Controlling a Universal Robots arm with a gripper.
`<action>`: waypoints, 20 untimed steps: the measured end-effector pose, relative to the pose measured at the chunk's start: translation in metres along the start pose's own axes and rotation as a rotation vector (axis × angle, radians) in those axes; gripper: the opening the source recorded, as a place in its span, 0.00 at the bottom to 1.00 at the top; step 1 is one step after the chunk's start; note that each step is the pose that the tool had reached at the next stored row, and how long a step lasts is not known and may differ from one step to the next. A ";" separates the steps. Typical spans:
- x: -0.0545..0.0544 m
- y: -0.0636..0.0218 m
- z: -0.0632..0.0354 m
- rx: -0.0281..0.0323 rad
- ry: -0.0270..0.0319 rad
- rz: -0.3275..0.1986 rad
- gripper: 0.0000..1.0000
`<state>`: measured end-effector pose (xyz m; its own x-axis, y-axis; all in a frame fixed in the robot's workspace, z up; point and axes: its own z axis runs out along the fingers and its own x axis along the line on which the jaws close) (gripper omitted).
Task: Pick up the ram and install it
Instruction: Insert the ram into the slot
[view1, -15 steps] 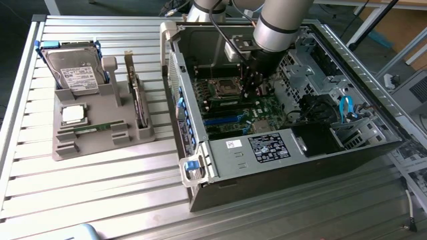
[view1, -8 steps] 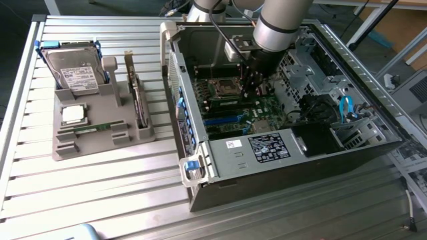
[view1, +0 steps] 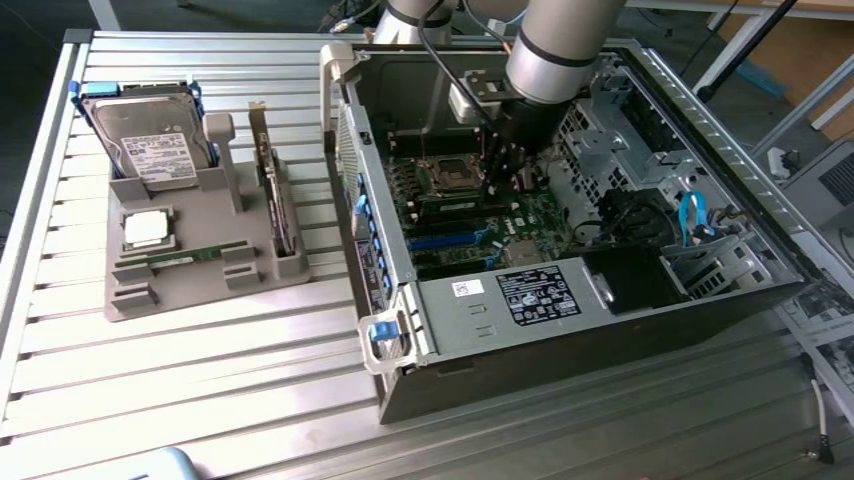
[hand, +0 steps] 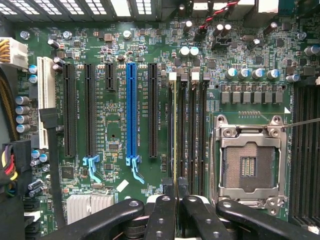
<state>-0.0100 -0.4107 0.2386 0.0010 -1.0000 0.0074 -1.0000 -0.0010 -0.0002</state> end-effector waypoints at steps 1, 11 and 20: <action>0.000 0.0000 0.0001 0.0000 0.0000 0.000 0.12; 0.000 0.0000 0.0009 0.0001 -0.0001 0.000 0.12; 0.000 0.0000 0.0009 0.0000 -0.0001 0.004 0.12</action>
<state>-0.0100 -0.4107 0.2376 -0.0032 -1.0000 0.0072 -1.0000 0.0032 -0.0003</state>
